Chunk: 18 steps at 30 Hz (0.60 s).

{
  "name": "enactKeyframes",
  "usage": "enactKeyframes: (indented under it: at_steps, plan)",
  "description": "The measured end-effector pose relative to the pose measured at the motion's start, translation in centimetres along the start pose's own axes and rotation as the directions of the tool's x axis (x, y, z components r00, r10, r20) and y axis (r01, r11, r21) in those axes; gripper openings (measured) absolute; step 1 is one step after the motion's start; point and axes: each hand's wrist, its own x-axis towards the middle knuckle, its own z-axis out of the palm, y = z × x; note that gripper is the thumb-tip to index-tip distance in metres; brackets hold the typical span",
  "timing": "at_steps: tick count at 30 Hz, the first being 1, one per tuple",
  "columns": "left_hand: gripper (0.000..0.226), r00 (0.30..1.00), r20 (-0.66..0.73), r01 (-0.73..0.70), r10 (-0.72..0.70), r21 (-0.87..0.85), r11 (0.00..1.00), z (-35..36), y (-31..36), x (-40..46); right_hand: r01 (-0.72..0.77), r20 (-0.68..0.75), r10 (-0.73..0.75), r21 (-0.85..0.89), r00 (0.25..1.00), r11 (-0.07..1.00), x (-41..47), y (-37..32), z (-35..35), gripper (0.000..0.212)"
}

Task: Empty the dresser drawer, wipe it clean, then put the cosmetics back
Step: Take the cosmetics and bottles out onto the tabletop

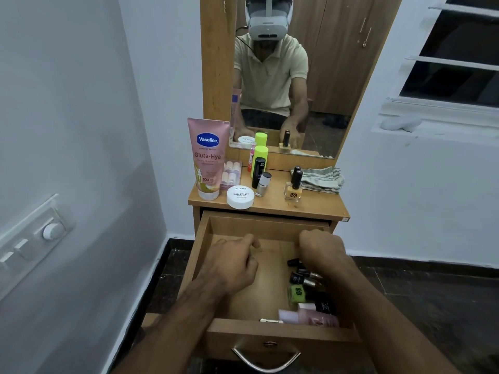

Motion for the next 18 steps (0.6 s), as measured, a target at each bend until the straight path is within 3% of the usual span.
enactKeyframes:
  at_steps: [10, 13, 14, 15, 16, 18]
  plan:
    - [0.034, 1.000, 0.005, -0.016, 0.016, -0.003, 1.000, 0.4, -0.6, 0.0, 0.114, -0.012, -0.113, 0.079, 0.994, 0.990, 1.7, 1.3, 4.4, 0.030]
    - [0.034, 1.000, -0.005, -0.010, 0.010, -0.010, 1.000, 0.5, -0.8, 0.1, 0.130, -0.061, -0.118, 0.243, 0.991, 0.961, 2.1, 1.3, 5.4, 0.022]
    - [0.034, 1.000, -0.011, -0.010, 0.010, -0.016, 1.000, 0.5, -0.8, 0.1, 0.140, -0.080, -0.118, 0.395, 0.990, 0.908, 2.1, 1.2, 5.4, 0.020]
    - [0.034, 1.000, -0.015, -0.009, 0.009, -0.023, 1.000, 0.6, -0.8, 0.1, 0.144, -0.076, -0.123, 0.599, 0.990, 0.788, 1.9, 1.1, 5.2, 0.018]
    - [0.034, 1.000, -0.017, -0.008, 0.008, -0.026, 1.000, 0.6, -0.8, 0.1, 0.139, -0.059, -0.153, 0.794, 0.986, 0.592, 1.7, 0.8, 4.8, 0.019]
    - [0.040, 0.999, -0.026, -0.019, 0.018, -0.019, 1.000, 0.6, -0.6, 0.1, 0.136, -0.078, -0.246, 0.964, 0.966, 0.227, 1.1, 0.2, 4.1, 0.023]
